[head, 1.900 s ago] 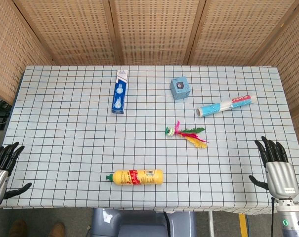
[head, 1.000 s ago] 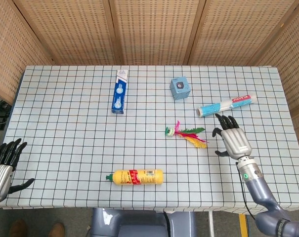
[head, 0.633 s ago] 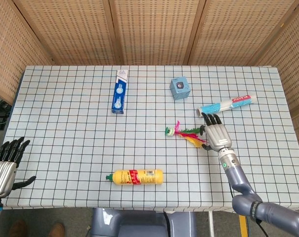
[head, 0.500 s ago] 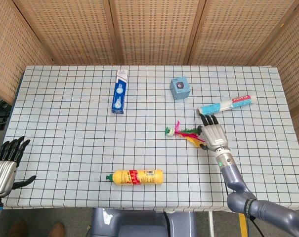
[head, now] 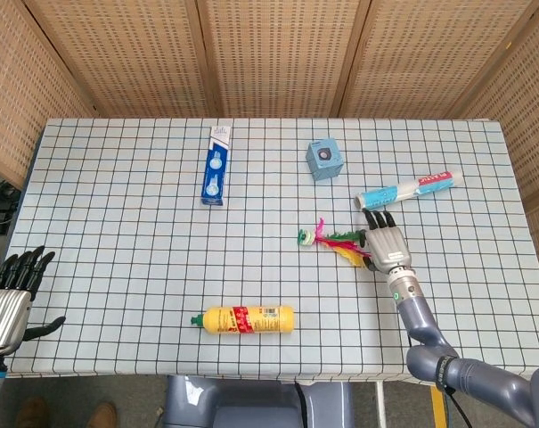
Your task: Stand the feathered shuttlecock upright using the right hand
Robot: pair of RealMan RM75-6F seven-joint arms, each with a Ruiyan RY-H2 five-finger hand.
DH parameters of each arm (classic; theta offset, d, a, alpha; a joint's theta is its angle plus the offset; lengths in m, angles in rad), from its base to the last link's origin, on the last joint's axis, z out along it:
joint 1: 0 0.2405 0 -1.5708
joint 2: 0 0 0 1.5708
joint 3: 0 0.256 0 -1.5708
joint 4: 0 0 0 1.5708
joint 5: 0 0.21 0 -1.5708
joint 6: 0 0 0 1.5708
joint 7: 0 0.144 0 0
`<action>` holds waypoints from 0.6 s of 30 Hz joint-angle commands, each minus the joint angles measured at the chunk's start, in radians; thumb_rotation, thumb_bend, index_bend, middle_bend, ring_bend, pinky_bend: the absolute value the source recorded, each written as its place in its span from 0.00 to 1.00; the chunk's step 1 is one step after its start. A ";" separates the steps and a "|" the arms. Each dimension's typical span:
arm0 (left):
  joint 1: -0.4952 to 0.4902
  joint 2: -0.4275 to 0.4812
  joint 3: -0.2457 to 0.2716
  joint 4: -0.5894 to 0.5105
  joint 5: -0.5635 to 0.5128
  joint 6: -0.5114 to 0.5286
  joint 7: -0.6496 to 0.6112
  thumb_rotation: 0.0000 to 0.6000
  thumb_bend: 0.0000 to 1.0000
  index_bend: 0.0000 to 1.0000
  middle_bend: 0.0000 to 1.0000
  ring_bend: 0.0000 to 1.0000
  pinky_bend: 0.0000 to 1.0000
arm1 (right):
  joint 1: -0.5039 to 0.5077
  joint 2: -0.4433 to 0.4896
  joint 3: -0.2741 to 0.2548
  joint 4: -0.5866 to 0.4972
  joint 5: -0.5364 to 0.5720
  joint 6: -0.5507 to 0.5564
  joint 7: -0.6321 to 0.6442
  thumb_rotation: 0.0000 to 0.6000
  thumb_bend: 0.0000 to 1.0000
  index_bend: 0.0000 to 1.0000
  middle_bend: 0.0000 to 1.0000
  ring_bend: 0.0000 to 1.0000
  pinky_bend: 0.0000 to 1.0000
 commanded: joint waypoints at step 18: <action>-0.004 0.000 0.001 -0.002 -0.007 -0.004 0.003 1.00 0.00 0.00 0.00 0.00 0.00 | -0.004 0.021 -0.019 -0.006 -0.053 0.038 0.040 1.00 0.74 0.72 0.07 0.00 0.00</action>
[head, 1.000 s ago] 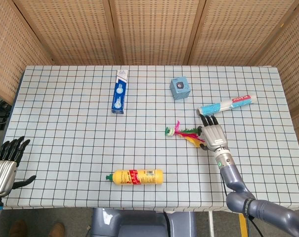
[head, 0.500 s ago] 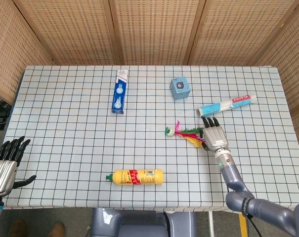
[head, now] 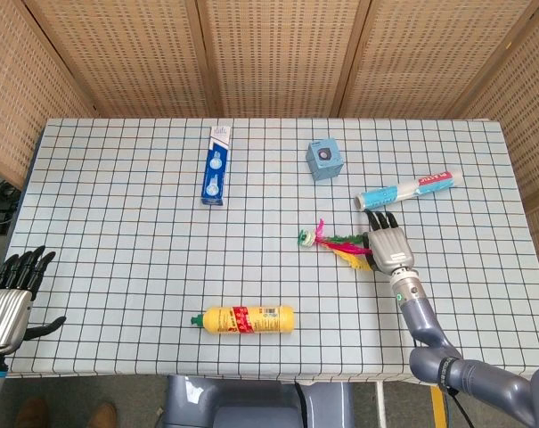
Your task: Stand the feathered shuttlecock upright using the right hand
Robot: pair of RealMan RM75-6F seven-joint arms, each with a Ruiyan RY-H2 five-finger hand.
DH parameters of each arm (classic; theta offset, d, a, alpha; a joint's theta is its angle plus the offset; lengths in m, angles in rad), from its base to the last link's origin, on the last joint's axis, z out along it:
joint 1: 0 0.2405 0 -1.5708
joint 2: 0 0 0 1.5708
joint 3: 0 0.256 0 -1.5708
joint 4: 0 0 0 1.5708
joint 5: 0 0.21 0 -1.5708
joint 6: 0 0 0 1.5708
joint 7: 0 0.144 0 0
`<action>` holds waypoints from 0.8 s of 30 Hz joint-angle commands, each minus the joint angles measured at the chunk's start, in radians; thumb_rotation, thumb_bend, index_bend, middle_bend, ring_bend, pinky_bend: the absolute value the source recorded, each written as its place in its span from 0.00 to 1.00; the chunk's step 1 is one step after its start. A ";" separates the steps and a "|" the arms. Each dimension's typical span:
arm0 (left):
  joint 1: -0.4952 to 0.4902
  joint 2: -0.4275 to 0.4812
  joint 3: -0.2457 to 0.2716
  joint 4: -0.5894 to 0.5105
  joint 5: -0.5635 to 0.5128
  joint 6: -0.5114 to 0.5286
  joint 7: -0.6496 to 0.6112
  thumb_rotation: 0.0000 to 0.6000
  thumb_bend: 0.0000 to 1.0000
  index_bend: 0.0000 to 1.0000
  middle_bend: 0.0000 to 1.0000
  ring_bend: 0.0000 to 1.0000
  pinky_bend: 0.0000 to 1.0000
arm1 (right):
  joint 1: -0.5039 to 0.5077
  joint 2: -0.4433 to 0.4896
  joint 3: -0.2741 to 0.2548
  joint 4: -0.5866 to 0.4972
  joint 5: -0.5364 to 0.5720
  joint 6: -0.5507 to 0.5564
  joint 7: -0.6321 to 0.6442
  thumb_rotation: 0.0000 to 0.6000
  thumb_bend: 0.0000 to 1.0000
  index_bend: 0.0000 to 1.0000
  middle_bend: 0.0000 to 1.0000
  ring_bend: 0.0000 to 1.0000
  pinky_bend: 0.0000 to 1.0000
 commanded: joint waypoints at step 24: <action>0.003 0.016 0.012 -0.006 0.023 0.011 -0.027 1.00 0.00 0.00 0.00 0.00 0.00 | 0.003 0.275 -0.044 -0.218 -0.469 0.281 -0.185 1.00 0.72 0.80 0.12 0.00 0.00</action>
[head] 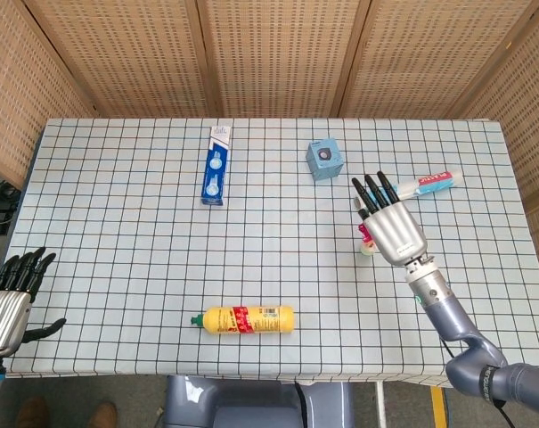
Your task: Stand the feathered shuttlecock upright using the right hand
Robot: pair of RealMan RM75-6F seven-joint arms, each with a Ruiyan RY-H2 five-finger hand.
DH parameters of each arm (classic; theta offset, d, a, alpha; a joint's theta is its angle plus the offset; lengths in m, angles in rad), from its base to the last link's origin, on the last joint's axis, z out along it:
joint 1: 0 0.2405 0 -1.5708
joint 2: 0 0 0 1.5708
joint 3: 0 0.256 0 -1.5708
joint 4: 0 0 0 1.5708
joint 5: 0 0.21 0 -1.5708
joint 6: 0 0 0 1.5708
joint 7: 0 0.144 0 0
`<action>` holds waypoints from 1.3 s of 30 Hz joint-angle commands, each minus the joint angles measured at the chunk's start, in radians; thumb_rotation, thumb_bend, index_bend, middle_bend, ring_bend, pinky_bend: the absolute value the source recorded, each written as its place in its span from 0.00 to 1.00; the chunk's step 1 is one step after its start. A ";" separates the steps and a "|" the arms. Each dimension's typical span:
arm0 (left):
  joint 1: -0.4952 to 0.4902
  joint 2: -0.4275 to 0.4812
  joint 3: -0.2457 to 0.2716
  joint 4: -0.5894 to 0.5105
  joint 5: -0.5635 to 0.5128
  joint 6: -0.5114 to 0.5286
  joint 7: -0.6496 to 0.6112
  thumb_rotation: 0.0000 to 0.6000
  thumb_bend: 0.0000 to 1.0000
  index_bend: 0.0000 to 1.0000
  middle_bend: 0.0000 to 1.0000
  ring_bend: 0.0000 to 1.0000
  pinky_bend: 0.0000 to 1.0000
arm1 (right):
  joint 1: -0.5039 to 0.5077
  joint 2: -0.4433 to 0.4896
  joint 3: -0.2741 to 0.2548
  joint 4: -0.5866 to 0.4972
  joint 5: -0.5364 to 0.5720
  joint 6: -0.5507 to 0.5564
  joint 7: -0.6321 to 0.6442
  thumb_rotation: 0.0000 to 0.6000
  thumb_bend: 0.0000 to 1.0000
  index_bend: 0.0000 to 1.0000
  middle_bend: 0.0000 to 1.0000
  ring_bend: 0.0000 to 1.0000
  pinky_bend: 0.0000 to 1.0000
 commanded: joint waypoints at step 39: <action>0.012 0.010 0.017 -0.003 0.048 0.035 -0.024 1.00 0.00 0.00 0.00 0.00 0.00 | -0.281 0.163 -0.061 -0.098 -0.053 0.292 0.451 1.00 0.00 0.00 0.00 0.00 0.00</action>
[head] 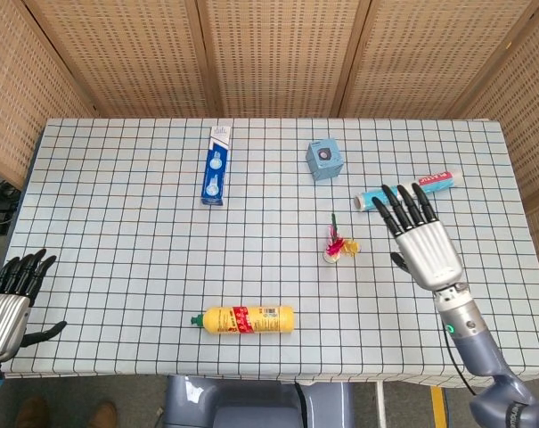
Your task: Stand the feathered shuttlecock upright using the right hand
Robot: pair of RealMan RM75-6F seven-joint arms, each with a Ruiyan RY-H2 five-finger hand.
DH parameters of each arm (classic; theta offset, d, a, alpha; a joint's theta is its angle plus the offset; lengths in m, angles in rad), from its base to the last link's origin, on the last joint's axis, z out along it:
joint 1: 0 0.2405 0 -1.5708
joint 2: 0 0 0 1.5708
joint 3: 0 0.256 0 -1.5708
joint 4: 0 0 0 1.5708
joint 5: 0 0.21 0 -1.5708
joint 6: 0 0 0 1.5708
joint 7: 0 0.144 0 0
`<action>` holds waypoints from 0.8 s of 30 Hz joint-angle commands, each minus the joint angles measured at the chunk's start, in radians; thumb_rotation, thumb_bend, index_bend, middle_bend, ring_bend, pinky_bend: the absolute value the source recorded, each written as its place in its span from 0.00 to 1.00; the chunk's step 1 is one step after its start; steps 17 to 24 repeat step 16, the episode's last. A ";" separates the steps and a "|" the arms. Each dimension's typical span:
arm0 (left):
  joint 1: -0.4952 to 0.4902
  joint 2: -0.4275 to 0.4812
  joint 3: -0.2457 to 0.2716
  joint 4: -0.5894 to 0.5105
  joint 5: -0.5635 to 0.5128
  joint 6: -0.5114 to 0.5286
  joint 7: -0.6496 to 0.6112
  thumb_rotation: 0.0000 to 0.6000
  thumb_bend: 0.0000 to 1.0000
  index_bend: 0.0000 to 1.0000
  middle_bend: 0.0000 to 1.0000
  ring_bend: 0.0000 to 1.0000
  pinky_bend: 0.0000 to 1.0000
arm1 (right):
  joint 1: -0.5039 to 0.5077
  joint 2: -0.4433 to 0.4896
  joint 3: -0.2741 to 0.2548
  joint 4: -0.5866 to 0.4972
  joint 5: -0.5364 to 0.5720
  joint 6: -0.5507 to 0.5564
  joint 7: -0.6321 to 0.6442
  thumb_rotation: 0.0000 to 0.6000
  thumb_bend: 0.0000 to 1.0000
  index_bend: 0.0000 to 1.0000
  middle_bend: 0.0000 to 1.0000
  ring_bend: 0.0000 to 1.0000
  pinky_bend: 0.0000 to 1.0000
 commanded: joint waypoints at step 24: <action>0.006 0.014 0.006 0.006 0.024 0.018 -0.043 1.00 0.00 0.00 0.00 0.00 0.00 | -0.292 0.012 -0.119 0.069 0.001 0.176 0.286 1.00 0.00 0.00 0.00 0.00 0.00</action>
